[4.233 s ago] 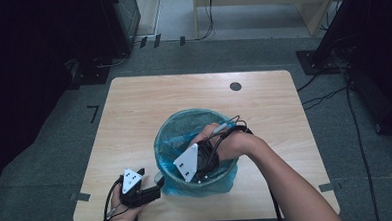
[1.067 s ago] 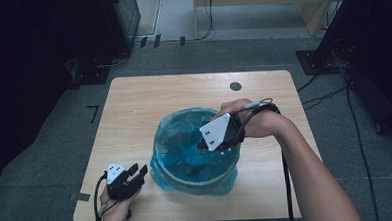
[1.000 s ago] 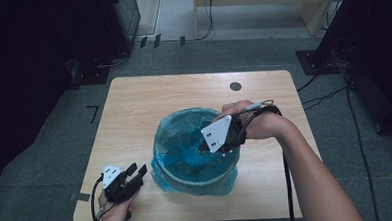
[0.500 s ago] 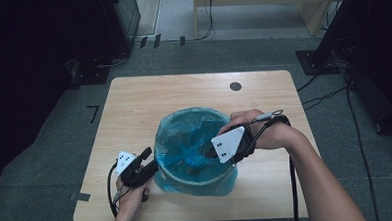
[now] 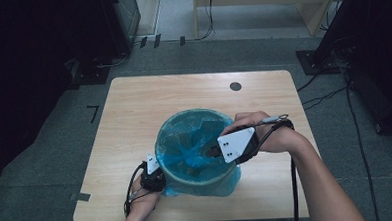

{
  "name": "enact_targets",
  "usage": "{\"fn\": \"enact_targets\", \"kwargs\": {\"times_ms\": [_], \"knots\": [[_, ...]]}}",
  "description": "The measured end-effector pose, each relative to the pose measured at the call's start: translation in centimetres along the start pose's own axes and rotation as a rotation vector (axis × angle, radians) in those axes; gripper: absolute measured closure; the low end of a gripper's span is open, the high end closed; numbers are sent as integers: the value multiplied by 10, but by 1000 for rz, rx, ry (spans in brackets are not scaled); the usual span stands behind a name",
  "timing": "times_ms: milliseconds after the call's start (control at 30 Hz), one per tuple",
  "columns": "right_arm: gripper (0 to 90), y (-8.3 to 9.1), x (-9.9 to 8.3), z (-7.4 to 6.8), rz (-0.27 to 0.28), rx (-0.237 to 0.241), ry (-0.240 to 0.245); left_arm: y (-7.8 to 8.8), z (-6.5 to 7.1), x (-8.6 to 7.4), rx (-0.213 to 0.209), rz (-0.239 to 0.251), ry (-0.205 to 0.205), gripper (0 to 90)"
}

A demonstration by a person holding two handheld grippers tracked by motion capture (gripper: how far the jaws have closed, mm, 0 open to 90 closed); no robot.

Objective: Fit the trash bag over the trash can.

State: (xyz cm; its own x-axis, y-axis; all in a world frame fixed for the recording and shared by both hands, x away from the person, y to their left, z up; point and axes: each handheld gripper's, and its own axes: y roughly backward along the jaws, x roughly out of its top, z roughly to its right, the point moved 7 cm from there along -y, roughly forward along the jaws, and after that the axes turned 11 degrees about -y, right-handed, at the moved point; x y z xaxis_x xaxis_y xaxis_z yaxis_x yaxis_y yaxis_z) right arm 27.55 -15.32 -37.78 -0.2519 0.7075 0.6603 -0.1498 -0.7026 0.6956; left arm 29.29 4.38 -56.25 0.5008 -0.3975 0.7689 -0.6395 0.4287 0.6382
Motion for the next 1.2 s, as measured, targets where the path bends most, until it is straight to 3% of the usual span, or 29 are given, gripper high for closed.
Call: {"fn": "enact_targets", "kwargs": {"times_ms": [133,300,400,600,733,833,933,1200], "knots": [[900,12,2,-4,22,-7,-2,3,-1,-2,8,3,15,827],[900,33,0,-8,36,-24,-6,15,-16,-4,24,57,55,520],[900,43,-5,-10,38,-37,-11,23,-30,-6,51,77,87,427],[900,63,-14,-17,49,-60,-27,30,-43,-9,61,92,133,406],[899,71,-25,-24,47,-69,-43,32,-42,-8,63,105,119,388],[889,75,-35,-28,46,-74,-60,33,-44,-7,101,109,110,316],[853,76,-46,-34,41,-70,-84,35,-47,-6,122,124,116,279],[653,72,-72,-48,50,-60,-184,33,-43,-10,101,96,99,279]]}}
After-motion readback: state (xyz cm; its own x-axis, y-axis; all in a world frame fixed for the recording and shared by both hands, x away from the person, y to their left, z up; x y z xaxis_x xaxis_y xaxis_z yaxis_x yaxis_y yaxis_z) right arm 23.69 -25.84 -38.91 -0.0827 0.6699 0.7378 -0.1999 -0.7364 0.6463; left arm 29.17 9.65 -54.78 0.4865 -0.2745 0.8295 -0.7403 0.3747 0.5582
